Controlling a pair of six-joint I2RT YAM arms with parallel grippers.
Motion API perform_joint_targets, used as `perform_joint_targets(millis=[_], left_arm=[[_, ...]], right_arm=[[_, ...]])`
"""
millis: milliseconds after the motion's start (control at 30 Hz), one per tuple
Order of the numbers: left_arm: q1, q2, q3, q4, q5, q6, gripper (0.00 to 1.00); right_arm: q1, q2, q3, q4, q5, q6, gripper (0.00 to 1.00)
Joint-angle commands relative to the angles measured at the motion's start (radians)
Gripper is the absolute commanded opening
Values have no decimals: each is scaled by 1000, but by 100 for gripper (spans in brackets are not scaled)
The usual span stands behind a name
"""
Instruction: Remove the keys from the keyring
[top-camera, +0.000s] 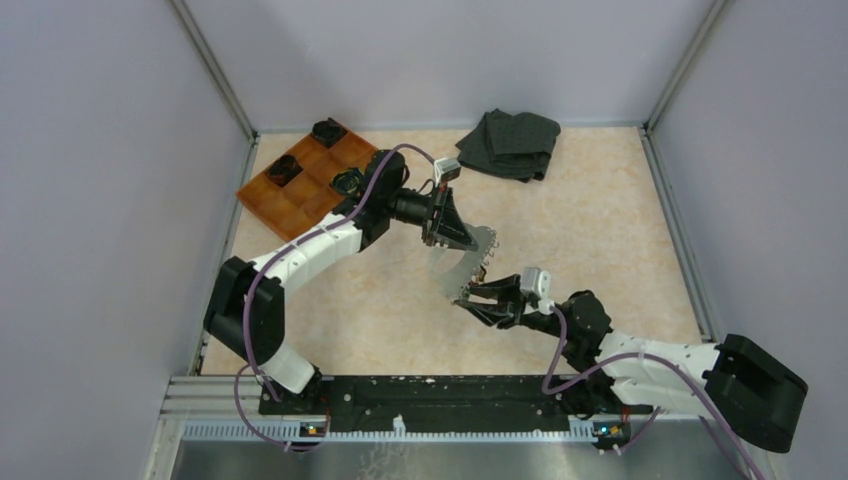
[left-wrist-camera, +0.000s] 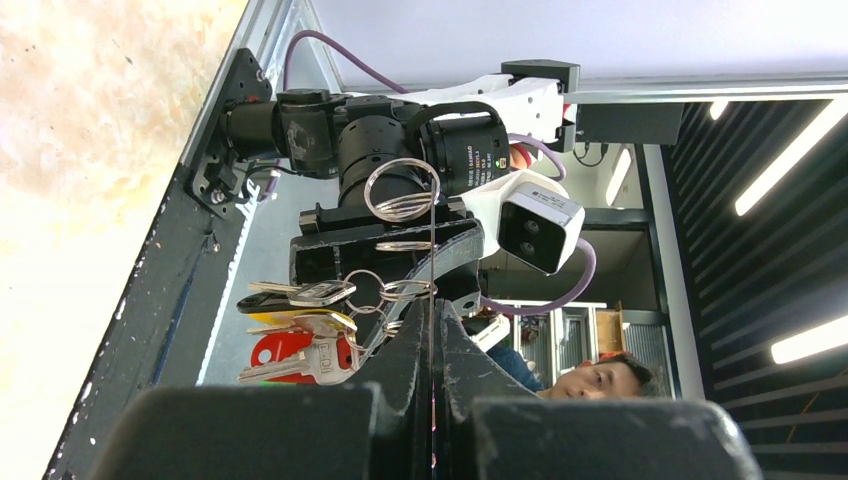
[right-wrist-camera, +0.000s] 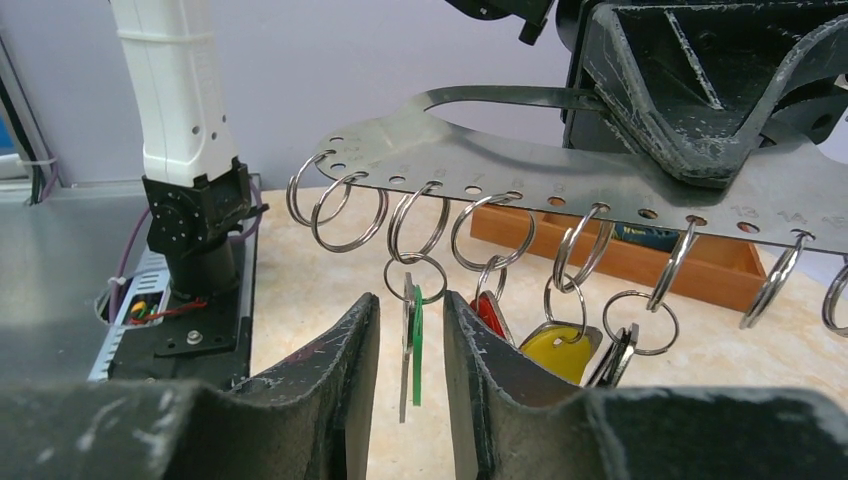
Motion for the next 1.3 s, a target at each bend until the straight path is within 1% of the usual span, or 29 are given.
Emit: perform_joint_targets(millis=[0,267,333,400,500,533,633,700,900,1067,1267], left_arm=[[-6,-1,23,49,6,-70,0],[-6,-4,11,67,15,-77,0],[-7,-5,3,70,19,-77,0],[-6,-5,-3,76,25,-76,0],[-3,-6,-8,79,34,-66,0],[0,-6,-8,80,38,-61,0],[16,-10,-5,59,45,-23,0],[29,-9,11,12,48,36,0],[41,-13,111,-293,7,324,0],[55,-32,137,-390,-23,459,0],[63,-67,181,-524,-76,617,0]], right_arm=[[12,14,49,70,-18,13,29],[14,35,54,75,-15,24,24],[14,33,55,75,-11,28,22],[13,22,58,60,-9,36,16],[15,-11,79,-23,-6,39,3],[16,-27,87,-58,0,37,0],[19,-82,109,-179,14,25,0],[21,-107,136,-268,21,22,0],[34,-145,250,-574,29,15,0],[57,-150,337,-796,56,11,0],[68,-145,425,-977,118,17,0]])
